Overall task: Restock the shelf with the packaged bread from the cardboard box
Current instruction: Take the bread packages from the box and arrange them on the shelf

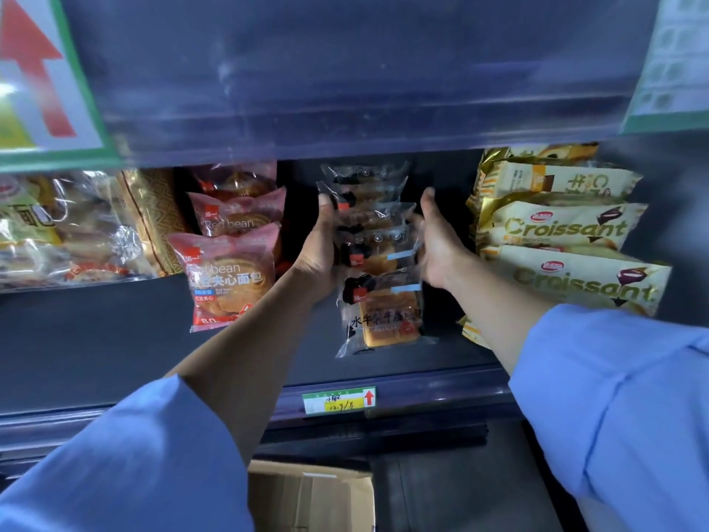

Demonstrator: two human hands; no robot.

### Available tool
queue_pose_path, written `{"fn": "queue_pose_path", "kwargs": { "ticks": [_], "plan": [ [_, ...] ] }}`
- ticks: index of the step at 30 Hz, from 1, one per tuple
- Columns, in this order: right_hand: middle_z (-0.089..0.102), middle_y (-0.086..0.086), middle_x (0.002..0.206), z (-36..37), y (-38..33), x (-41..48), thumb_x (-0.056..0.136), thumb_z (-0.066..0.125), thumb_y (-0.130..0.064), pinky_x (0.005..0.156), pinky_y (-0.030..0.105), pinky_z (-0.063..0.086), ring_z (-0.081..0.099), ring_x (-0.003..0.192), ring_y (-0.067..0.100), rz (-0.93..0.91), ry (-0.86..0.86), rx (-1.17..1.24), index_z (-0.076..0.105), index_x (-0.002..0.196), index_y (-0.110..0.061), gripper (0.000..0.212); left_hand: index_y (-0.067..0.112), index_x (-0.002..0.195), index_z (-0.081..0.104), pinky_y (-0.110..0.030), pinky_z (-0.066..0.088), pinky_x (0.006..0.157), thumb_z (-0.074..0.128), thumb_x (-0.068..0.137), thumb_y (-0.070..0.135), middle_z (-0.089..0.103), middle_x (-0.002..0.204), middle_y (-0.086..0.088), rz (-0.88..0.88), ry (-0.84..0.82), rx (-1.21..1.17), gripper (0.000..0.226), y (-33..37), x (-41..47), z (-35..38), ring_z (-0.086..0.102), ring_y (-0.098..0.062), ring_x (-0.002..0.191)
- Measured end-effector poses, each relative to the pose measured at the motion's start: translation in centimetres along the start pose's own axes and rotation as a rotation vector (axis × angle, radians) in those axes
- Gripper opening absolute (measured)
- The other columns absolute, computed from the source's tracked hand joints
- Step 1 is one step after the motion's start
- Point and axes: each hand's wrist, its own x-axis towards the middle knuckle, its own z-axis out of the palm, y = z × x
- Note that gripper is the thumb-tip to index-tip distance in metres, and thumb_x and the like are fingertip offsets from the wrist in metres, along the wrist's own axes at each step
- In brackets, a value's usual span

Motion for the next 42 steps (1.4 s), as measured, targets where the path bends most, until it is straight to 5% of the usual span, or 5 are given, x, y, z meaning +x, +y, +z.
{"fn": "queue_pose_path", "kwargs": {
  "ticks": [10, 15, 27, 31, 42],
  "plan": [
    [0.054, 0.006, 0.139, -1.3, 0.5, 1.6, 0.02, 0.042, -0.102, 0.104, 0.052, 0.041, 0.052, 0.125, 0.032, -0.096, 0.176, -0.07, 0.051, 0.135, -0.026, 0.138, 0.009, 0.125, 0.057, -0.029, 0.058, 0.054, 0.006, 0.096, 0.059, 0.076, 0.084, -0.004, 0.007, -0.005, -0.063, 0.077, 0.0, -1.9, -0.3, 0.075, -0.018, 0.08],
    [0.044, 0.007, 0.146, 1.2, -1.4, -4.8, 0.094, 0.033, -0.06, 0.103, 0.032, 0.033, 0.043, 0.133, 0.028, -0.271, 0.279, -0.234, 0.043, 0.141, -0.015, 0.066, 0.011, 0.133, 0.047, -0.015, 0.047, 0.065, 0.015, 0.102, 0.046, 0.061, 0.12, 0.0, 0.071, 0.025, 0.003, 0.056, 0.7, -5.0, 0.7, 0.064, -0.008, 0.11],
    [0.057, -0.002, 0.118, 13.7, 1.0, -8.0, 0.096, 0.046, -0.043, 0.098, 0.029, 0.037, 0.053, 0.112, 0.018, -0.615, 0.088, -0.472, 0.057, 0.099, -0.034, 0.014, 0.005, 0.108, 0.061, -0.024, 0.047, 0.087, 0.052, 0.086, 0.008, 0.062, 0.111, -0.013, 0.552, 0.758, 0.524, 0.024, 4.1, -8.7, -9.7, 0.062, -0.024, 0.097],
    [0.03, 0.001, 0.155, 15.0, 3.0, -6.6, 0.093, 0.033, -0.061, 0.111, 0.039, 0.026, 0.032, 0.14, 0.025, -0.247, 0.022, -0.497, 0.034, 0.146, -0.03, 0.062, 0.005, 0.118, 0.058, -0.035, 0.049, 0.088, 0.054, 0.09, 0.031, 0.063, 0.117, -0.016, 0.248, 0.739, 0.367, 0.038, 3.0, -8.0, -15.0, 0.061, -0.032, 0.108],
    [0.061, 0.007, 0.132, 16.9, 5.7, 2.3, 0.012, 0.052, -0.098, 0.108, 0.045, 0.039, 0.057, 0.12, 0.025, -0.082, -0.035, -0.123, 0.058, 0.128, -0.022, 0.138, 0.0, 0.073, 0.071, -0.03, 0.056, 0.064, 0.008, 0.092, 0.066, 0.074, 0.074, -0.015, 0.126, 0.153, 0.061, 0.093, 3.6, -4.4, -18.0, 0.071, -0.028, 0.073]
  ]
}}
